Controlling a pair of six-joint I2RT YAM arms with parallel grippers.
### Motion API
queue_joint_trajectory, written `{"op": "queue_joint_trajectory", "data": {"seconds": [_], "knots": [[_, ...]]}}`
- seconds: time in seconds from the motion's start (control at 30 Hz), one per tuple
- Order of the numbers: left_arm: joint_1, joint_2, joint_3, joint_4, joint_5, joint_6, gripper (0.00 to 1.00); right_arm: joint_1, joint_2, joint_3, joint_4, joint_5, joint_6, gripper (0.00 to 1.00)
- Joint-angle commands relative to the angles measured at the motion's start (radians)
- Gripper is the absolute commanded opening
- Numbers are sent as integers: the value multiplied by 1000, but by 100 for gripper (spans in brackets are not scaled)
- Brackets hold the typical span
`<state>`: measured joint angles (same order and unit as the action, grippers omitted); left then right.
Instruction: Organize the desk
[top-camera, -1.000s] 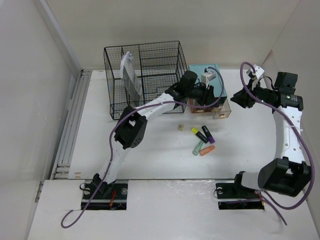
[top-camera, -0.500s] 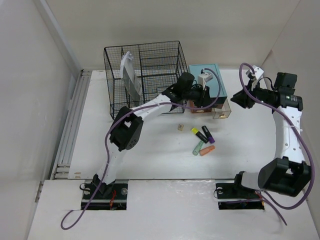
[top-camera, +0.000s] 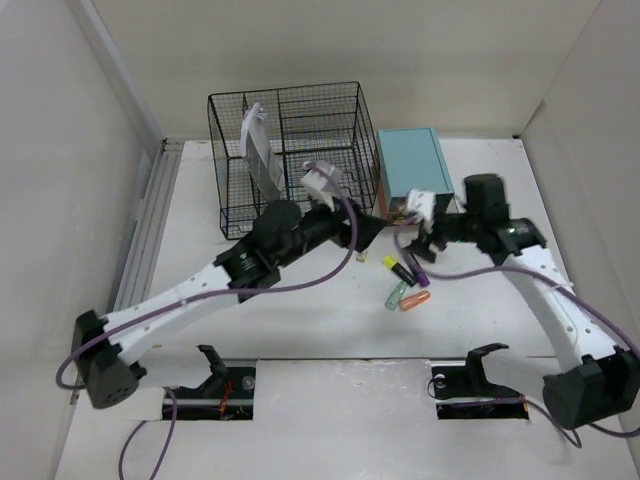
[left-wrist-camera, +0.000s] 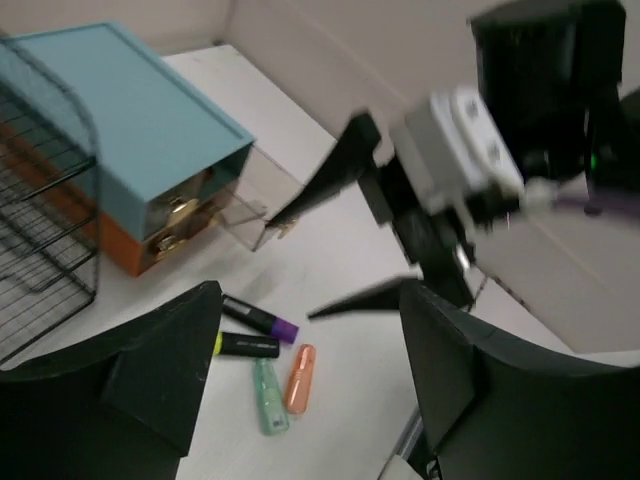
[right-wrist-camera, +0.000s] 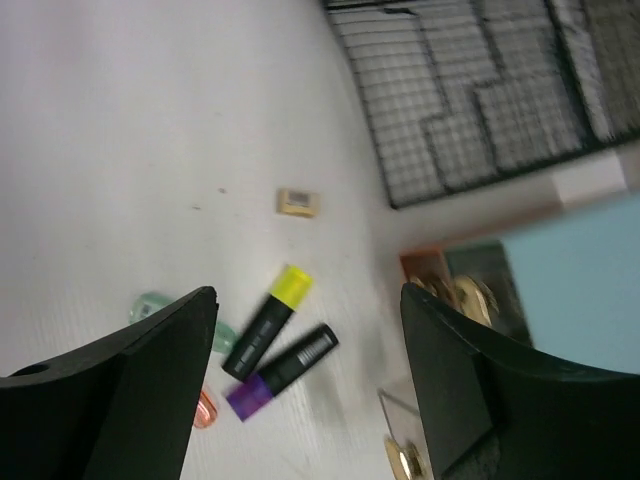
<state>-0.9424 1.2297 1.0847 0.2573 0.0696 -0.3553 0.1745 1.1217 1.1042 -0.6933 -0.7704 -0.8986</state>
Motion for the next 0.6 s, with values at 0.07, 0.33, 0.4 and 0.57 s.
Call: {"op": "queue_joint_trajectory", "data": {"seconds": [0.07,0.33,0.4,0.57], "knots": [[-15,-223,-242,-99,-327,-126,73,264,30,-109,173,302,-164,79],[-15,-533,-451,-240,-473,-231,77,364,326,-12,248,442,-171,74],[-15,-576,-467,-259,-482,-243,78,376,404,22,248,454,-151,71],[-6,-627,-503,-288,-528,-261,78,419,530,95,198,490,-106,62]]}}
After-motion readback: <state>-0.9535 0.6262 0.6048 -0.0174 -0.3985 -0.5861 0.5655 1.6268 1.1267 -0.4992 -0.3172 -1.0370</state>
